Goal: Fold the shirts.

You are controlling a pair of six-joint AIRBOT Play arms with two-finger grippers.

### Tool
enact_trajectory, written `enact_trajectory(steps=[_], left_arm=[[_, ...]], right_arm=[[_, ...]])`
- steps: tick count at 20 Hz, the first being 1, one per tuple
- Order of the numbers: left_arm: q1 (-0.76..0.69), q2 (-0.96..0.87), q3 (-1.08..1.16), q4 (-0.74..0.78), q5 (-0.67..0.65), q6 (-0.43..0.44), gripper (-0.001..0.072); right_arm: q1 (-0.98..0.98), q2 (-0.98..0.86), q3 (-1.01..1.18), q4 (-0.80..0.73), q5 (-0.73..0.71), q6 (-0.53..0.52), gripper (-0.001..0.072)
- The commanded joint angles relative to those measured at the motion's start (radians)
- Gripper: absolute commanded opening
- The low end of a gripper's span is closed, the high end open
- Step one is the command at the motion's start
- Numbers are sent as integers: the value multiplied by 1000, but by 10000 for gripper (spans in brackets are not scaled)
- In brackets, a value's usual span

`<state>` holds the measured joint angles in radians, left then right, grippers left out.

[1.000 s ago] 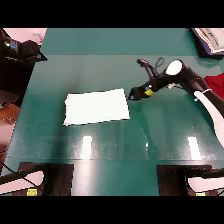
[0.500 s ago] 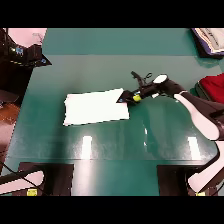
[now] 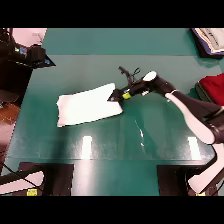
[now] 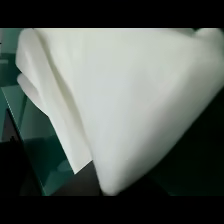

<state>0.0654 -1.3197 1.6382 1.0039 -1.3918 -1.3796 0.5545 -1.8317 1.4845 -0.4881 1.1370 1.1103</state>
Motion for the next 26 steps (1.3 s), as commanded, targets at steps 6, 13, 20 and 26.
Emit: enact_trajectory(steps=[6, 13, 20, 26], left_arm=[[-246, 1, 0, -2, 161, -1, 25], [-367, 1, 0, -2, 232, -1, 25], [-374, 1, 0, -3, 228, -4, 24], [-374, 1, 0, -2, 220, -4, 25]], right_arm=[[-447, 405, 6, -367, 34, 103, 12], [-871, 426, 6, -367, -175, 60, 11], [-955, 220, 267, -369, -189, 28, 11], [-978, 165, 569, -369, -102, 14, 12]])
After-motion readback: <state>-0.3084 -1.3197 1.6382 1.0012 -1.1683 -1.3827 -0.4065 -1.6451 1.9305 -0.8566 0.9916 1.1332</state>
